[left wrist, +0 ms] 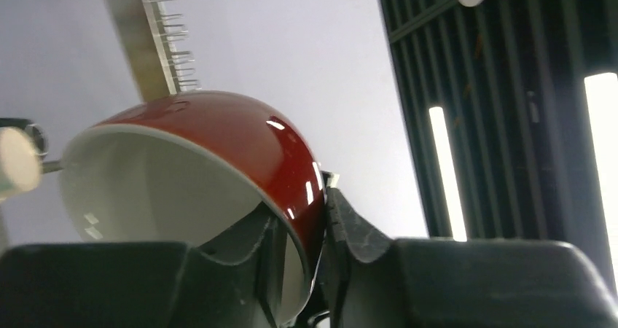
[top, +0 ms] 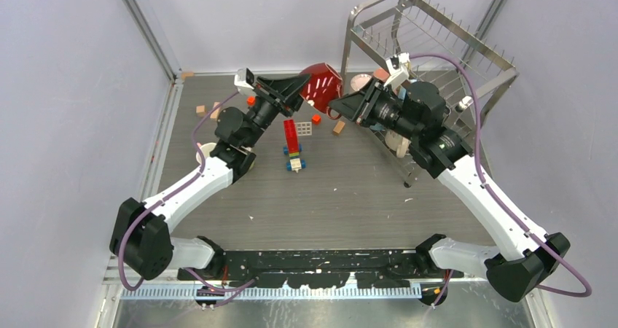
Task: Unload the cups from the dish rack
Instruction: Place the cup at the center of the board, then unload the cup from the dish rack.
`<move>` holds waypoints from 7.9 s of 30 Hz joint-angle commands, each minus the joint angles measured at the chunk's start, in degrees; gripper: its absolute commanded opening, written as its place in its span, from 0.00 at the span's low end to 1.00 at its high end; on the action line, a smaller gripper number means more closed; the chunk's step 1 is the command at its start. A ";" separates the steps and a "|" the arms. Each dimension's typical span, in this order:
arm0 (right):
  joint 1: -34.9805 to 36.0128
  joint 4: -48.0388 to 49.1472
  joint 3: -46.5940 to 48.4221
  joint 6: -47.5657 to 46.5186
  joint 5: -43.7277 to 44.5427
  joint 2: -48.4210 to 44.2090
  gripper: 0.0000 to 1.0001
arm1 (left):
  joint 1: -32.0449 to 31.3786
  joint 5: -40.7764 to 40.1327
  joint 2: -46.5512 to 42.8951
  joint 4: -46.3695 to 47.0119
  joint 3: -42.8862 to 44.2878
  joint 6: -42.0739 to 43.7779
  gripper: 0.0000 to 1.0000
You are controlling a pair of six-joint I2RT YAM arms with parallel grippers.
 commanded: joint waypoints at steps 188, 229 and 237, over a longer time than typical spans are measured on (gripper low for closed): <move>0.29 -34.89 25.70 -15.64 12.77 -11.28 1.00 | -27.47 -19.82 32.14 -45.36 36.95 69.21 0.81; 0.36 -41.06 28.14 -15.72 11.46 -13.09 1.00 | -32.51 -35.12 64.11 -57.92 70.73 71.61 0.47; 0.34 -41.29 28.05 -15.68 11.40 -13.33 1.00 | -32.49 -35.26 65.19 -57.87 71.08 71.61 0.41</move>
